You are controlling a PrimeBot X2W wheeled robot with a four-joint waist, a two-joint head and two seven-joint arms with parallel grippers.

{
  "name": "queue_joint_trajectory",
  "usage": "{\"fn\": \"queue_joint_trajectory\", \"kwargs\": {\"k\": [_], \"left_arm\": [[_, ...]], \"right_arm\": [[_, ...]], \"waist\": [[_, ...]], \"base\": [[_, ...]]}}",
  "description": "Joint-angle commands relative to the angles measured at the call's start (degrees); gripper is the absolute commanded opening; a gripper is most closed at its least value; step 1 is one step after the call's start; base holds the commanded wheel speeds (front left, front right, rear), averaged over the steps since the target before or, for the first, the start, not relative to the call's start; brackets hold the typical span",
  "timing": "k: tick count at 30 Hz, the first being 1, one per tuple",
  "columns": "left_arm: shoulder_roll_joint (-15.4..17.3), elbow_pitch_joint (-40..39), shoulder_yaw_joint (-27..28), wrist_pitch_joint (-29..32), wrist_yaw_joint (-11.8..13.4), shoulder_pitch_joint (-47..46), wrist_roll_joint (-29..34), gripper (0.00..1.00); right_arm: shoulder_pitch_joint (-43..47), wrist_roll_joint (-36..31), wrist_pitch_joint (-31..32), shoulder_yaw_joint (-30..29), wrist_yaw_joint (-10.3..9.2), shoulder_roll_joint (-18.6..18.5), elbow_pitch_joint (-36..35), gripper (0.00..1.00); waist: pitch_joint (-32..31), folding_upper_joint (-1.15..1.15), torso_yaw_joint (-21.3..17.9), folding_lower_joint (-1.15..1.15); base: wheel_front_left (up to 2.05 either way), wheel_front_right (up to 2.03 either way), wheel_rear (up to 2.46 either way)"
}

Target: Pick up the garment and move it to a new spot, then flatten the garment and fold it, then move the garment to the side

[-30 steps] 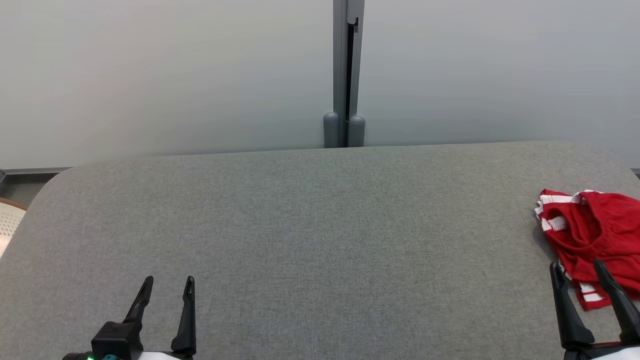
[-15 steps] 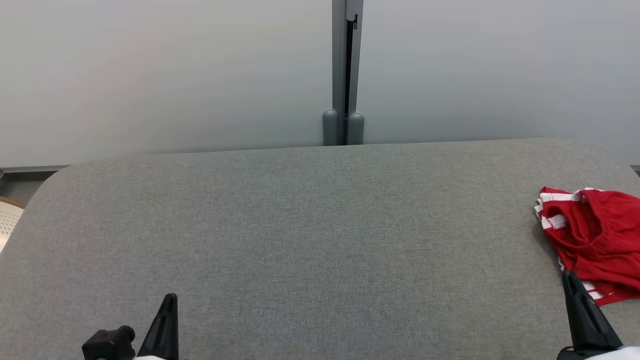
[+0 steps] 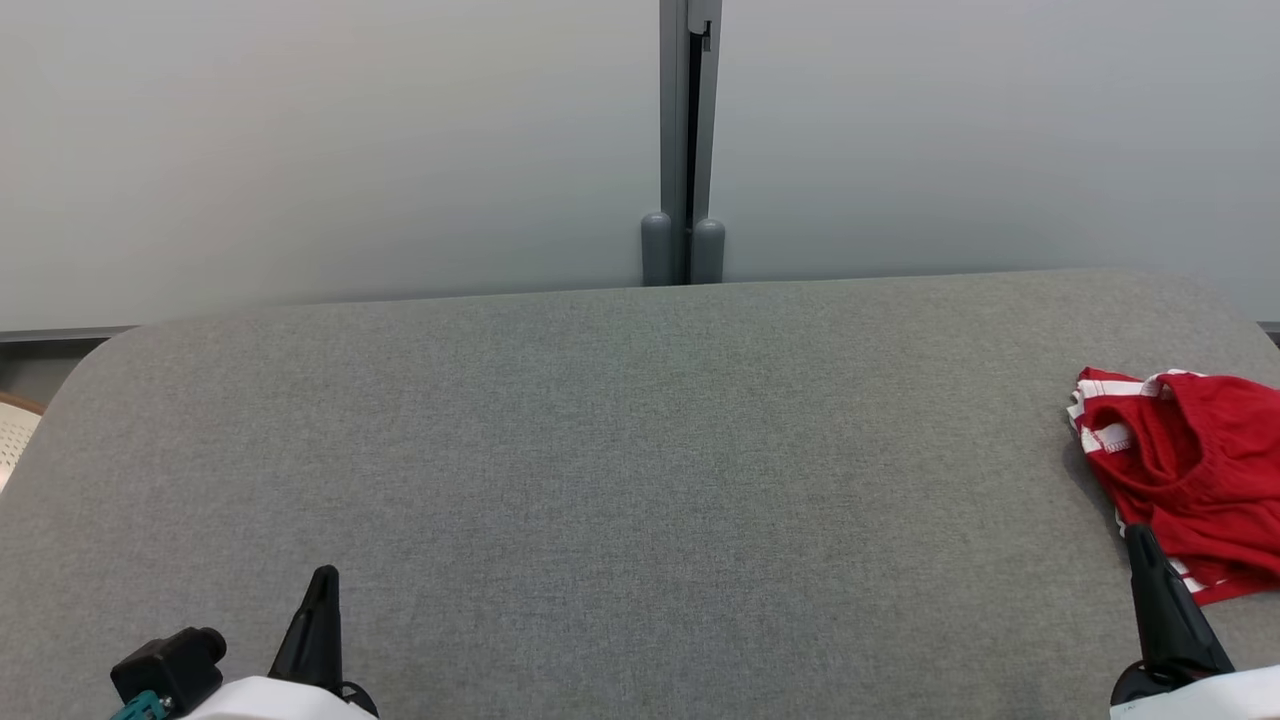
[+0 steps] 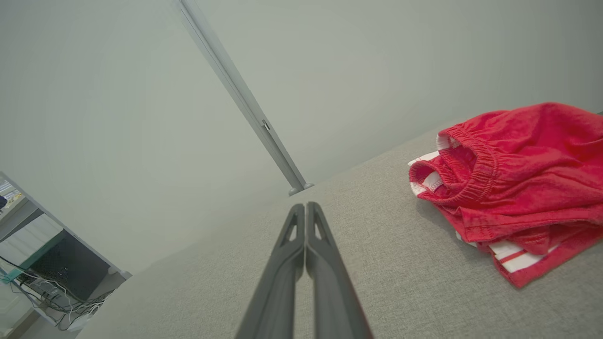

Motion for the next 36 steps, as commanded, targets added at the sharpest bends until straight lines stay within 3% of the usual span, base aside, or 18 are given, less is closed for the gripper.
{"fn": "queue_joint_trajectory", "kwargs": {"k": [1,36], "left_arm": [[0.17,-0.48,0.82,0.23,-0.55,-2.04,-1.7,0.0],[-2.72,1.39,7.17,5.62,-5.55,-5.88,-24.39,0.0]], "right_arm": [[-1.59,1.79,0.15,-0.3,0.0,-0.2,-0.33,0.0],[-7.67,25.81,1.83,-1.44,-0.01,1.72,6.72,0.0]], "waist": [[0.03,0.0,-0.02,0.0],[1.29,0.0,-0.69,0.0]], "base": [[0.0,0.0,0.0],[0.0,0.0,0.0]]}}
